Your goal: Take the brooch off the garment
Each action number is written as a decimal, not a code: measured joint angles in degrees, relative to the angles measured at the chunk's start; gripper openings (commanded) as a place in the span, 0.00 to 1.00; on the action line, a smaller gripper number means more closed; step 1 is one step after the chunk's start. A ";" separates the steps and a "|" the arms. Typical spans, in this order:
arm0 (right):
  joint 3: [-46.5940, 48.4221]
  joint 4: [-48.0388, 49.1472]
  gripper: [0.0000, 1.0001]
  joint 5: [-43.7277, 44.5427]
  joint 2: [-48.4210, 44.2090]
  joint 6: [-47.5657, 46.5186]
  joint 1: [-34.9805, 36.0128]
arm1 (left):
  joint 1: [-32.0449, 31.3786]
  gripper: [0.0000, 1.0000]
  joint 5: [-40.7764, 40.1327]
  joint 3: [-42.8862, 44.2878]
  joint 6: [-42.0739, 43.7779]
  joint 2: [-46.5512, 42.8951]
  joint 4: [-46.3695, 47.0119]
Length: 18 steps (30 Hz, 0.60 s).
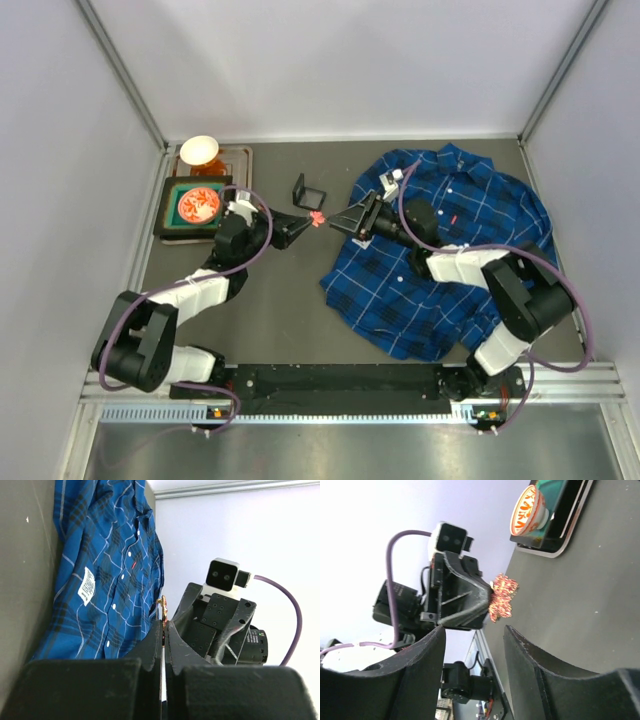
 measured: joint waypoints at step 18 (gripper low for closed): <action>2.05 3.37 0.40 -1.09 4.63 2.29 0.00 | 0.37 0.00 1.86 -2.36 -4.09 2.29 6.01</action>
